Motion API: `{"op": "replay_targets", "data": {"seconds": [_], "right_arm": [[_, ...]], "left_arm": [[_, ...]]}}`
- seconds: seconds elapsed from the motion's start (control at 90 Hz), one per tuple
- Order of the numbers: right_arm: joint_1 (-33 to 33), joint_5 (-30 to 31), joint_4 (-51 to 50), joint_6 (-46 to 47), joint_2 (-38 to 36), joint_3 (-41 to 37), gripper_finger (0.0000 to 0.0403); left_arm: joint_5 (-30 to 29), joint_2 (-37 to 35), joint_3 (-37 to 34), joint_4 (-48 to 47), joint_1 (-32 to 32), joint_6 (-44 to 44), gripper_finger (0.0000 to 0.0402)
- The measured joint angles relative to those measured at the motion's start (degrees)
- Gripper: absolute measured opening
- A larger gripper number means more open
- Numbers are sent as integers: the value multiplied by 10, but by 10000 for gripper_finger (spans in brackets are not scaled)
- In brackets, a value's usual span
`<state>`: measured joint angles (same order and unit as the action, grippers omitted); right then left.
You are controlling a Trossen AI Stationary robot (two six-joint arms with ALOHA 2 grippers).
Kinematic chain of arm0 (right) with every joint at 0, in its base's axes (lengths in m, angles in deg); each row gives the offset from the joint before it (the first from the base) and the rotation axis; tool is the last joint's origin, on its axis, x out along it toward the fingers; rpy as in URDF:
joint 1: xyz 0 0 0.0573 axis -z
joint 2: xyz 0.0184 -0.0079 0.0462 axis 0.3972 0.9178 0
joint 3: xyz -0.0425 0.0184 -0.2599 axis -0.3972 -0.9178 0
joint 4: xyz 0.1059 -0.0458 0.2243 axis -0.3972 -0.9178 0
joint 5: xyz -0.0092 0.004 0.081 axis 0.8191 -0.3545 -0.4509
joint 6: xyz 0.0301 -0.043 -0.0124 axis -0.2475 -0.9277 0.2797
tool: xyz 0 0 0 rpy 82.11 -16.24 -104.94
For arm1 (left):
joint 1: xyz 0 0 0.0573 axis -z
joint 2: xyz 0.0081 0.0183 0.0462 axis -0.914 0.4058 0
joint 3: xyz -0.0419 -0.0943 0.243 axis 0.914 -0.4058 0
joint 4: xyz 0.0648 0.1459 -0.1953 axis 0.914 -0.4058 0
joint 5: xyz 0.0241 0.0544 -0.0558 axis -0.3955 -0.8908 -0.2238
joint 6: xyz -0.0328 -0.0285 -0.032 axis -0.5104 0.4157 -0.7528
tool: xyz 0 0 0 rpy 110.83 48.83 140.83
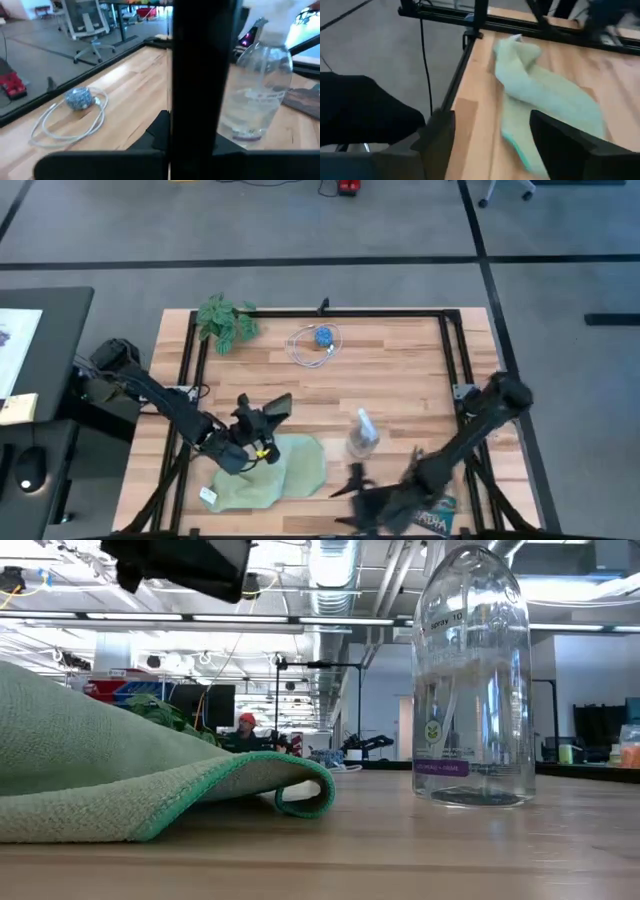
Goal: Apply microfiber cloth
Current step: Adjust the light green microfiber cloth
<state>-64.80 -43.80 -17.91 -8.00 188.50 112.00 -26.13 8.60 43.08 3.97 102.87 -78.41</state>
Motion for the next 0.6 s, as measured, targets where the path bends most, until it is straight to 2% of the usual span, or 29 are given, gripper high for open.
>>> {"op": "replay_targets", "data": {"seconds": [0.2,0.4,0.489,0.6], "right_arm": [[66,-64,-119,-7,142,194,118],[128,-152,-142,-15,243,301,32],[150,-176,-144,-21,282,328,6],[176,-198,-143,-21,319,351,5]], "left_arm": [[8,-54,0,-94,19,-63,6],[4,-102,0,-126,33,-64,6],[1,-110,0,-142,33,-64,6],[-1,-114,0,-146,31,-63,6]]}}
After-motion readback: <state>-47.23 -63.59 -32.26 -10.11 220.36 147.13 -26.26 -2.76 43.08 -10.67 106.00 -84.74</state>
